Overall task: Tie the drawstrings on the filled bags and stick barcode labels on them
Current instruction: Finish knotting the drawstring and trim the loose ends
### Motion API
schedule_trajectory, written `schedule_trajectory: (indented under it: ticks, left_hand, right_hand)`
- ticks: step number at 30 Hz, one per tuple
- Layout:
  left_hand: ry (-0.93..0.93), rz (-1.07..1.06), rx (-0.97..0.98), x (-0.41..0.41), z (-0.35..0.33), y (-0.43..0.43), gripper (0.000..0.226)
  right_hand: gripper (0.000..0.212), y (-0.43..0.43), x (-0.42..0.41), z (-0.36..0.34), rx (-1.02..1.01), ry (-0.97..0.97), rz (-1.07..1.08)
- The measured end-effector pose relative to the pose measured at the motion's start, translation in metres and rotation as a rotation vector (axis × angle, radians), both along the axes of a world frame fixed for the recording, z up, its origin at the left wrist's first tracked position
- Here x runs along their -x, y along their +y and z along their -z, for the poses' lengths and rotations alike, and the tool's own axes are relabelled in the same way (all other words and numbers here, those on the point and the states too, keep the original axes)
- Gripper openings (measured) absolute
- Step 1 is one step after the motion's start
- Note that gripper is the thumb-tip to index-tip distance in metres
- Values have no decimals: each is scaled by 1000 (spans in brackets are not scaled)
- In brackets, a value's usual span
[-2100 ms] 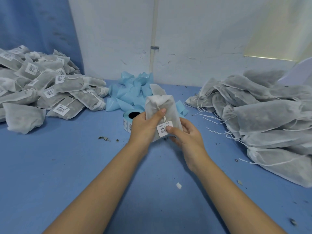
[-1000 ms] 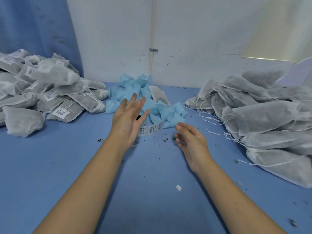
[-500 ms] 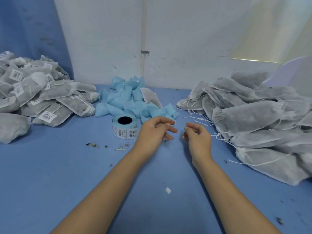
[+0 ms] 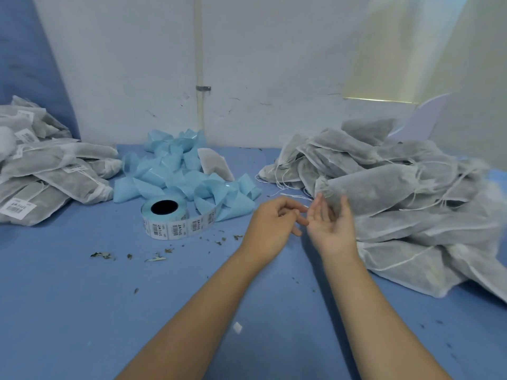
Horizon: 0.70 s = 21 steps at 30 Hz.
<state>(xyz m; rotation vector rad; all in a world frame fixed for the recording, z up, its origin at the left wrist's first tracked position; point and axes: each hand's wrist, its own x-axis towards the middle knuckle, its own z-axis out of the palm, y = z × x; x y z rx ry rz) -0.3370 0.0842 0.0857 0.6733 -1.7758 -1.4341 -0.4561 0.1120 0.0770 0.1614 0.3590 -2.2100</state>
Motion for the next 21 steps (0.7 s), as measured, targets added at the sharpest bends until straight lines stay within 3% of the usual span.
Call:
schedule_trajectory:
  ticks: [11, 15, 19, 21]
  left_hand:
    - [-33, -12, -23, 1, 13, -4, 23]
    - [-34, -43, -25, 2, 14, -4, 23]
    - [37, -239, -9, -5, 14, -8, 20]
    - [0, -311, 9, -13, 13, -12, 35]
  right_hand:
    - [31, 9, 8, -3, 64, -108, 54]
    - [24, 3, -5, 1, 2, -14, -6]
    - [6, -4, -28, 1, -72, 177, -169]
    - [6, -8, -39, 4, -107, 291, -271]
